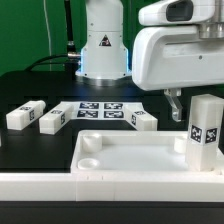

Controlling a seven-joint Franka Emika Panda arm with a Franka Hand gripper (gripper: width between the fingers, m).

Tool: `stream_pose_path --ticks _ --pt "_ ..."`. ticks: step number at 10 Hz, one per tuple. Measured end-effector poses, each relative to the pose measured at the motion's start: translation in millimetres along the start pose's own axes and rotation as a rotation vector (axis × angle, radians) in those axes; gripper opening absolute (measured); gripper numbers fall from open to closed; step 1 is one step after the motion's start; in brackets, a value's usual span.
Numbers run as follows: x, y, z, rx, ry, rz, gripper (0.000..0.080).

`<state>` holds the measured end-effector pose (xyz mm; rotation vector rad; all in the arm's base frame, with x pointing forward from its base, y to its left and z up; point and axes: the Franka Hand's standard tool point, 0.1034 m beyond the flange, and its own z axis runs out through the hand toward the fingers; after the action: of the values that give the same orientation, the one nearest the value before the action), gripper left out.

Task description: Assemble desk

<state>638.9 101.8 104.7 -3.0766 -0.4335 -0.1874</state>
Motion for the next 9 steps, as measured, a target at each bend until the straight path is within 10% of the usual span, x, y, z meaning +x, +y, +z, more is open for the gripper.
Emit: stream_pose_path --ticks 1,3,9 --pt "0.0 -0.3 0.0 0.000 0.000 0.000 0.0637" --pt "0.0 -0.2 0.1 0.000 0.000 0.001 0.0283" --pt "-0.2 0.6 0.1 0.014 0.001 0.216 0.0288"
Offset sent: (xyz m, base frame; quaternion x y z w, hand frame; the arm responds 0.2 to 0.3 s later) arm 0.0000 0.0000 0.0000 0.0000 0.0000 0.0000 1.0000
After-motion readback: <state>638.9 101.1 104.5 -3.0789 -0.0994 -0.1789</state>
